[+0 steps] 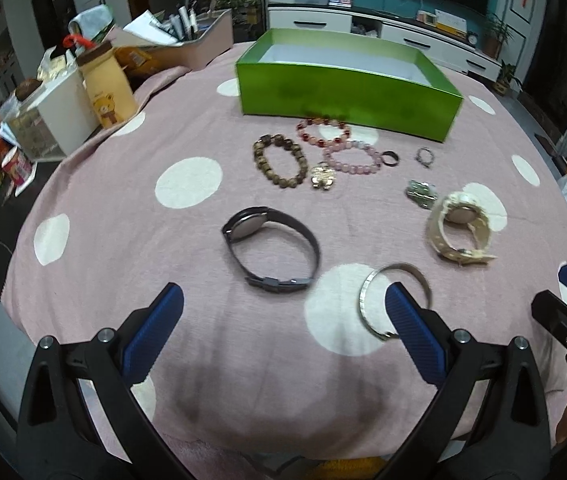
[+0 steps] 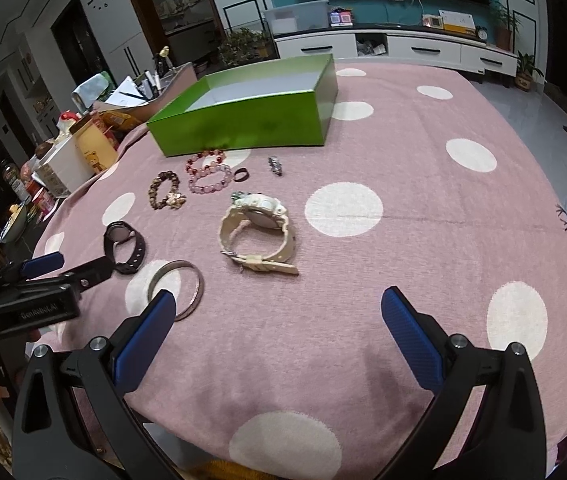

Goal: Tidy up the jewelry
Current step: 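Grasp the black band watch with the left tool while the right tool grasps the cream watch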

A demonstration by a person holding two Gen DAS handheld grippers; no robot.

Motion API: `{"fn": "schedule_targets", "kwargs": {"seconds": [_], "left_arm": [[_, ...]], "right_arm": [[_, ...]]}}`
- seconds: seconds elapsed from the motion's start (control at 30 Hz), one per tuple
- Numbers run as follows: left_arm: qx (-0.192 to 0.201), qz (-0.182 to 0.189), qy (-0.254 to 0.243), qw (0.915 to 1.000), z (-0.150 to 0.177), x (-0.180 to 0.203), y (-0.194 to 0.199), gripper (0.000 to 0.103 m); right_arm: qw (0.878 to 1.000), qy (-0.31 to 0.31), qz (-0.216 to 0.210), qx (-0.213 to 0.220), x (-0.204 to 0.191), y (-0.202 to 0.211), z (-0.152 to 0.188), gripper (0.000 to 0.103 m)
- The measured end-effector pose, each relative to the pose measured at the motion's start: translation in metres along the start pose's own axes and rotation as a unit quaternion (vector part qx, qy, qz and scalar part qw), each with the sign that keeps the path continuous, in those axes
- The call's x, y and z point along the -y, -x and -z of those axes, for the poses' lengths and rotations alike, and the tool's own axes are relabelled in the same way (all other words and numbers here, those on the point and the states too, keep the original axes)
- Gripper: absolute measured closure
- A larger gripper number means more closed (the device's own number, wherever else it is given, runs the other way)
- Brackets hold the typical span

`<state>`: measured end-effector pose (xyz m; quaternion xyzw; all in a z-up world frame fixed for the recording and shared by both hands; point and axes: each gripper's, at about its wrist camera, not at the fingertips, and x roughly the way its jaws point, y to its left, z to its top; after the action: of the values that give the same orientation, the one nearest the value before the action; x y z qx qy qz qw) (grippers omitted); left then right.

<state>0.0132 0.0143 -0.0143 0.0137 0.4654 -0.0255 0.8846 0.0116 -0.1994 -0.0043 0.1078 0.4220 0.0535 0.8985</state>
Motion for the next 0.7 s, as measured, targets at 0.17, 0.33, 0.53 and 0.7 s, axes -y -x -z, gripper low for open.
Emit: {"fn": "schedule_targets", "kwargs": {"seconds": [0.17, 0.33, 0.53, 0.7], "left_arm": [[-0.005, 0.003, 0.032, 0.9995, -0.006, -0.021, -0.013, 0.002], [-0.007, -0.004, 0.058, 0.9983, -0.013, -0.038, -0.027, 0.002], [-0.019, -0.017, 0.061, 0.9978, -0.018, -0.045, -0.045, 0.009], [-0.029, -0.021, 0.052, 0.9980, -0.022, -0.045, -0.059, 0.029]], "right_arm": [[1.000, -0.011, 0.003, 0.000, 0.009, -0.007, -0.002, 0.001], [1.000, -0.020, 0.006, -0.001, 0.017, -0.018, -0.007, 0.001], [1.000, -0.019, 0.005, 0.000, 0.020, -0.034, -0.015, 0.010], [1.000, -0.003, 0.003, -0.003, 0.015, -0.047, -0.022, 0.024]]}}
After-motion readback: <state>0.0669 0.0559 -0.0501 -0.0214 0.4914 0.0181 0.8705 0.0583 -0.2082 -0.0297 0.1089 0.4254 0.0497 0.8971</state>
